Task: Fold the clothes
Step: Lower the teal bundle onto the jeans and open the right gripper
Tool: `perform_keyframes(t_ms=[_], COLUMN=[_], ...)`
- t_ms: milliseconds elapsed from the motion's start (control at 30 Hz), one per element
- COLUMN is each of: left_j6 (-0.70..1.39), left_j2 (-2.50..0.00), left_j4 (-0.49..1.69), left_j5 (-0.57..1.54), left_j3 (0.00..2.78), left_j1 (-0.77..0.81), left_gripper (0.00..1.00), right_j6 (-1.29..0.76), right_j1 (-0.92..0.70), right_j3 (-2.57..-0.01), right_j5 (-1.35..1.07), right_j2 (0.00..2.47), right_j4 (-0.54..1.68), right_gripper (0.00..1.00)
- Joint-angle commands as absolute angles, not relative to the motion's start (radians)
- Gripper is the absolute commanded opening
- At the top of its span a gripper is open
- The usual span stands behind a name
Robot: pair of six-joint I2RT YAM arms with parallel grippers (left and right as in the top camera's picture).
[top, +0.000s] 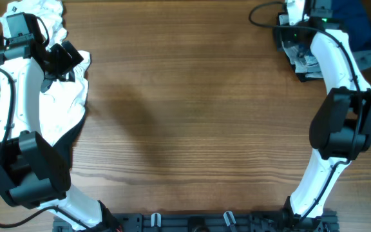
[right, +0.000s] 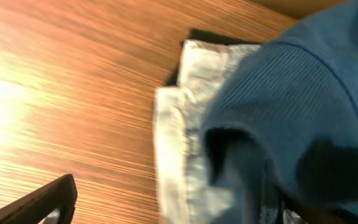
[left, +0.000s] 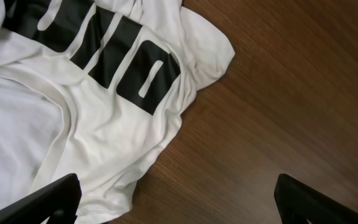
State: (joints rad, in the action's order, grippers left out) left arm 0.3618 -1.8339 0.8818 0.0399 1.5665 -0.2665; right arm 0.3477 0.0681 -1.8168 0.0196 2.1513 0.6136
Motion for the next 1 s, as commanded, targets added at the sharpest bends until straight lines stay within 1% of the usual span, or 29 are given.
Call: perform_keyframes(t_ms=[0,267,400,500,667,767,833,967], left_j6=[0.375,0.375,0.375,0.375,0.375,0.375,0.375,0.375], left_j2=[-1.846,-1.846,-1.846,-1.846,-1.846,-1.846,-1.846,-1.846], left_j4=[0.882,0.882,0.882,0.881,0.88,0.878,0.879,0.879], left_j5=[0.06,0.06,0.06,0.06,0.06,0.06,0.06,0.06], left_j3=[1.575,1.575,1.575,1.575,1.575,1.575,1.575,1.575], left_j1=[-0.266,-0.266,-0.266,-0.266,-0.266,-0.266,-0.266,-0.266], left_gripper=[1.0,1.0,1.0,1.0,1.0,1.0,1.0,1.0], right_j6=[0.203,0.21,0.208,0.191,0.109,0.102,0.101,0.101], right_j1=[0.066,0.119,0.129,0.15,0.227,0.266,0.286,0.313], right_j3=[-1.84,-1.839,-1.84,-1.839,-1.839,-1.839,-1.839,-1.839], right_j5=[-0.058,-0.058,-0.049,-0.049,-0.05,-0.05,-0.05,-0.054], right_j2=[2.029,1.876,1.853,1.861,1.947,2.025,2.08,2.196], right_j4=[0.608,0.588,0.604,0.57,0.339,0.25,0.243,0.307], right_gripper=[1.0,1.0,1.0,1.0,1.0,1.0,1.0,1.0])
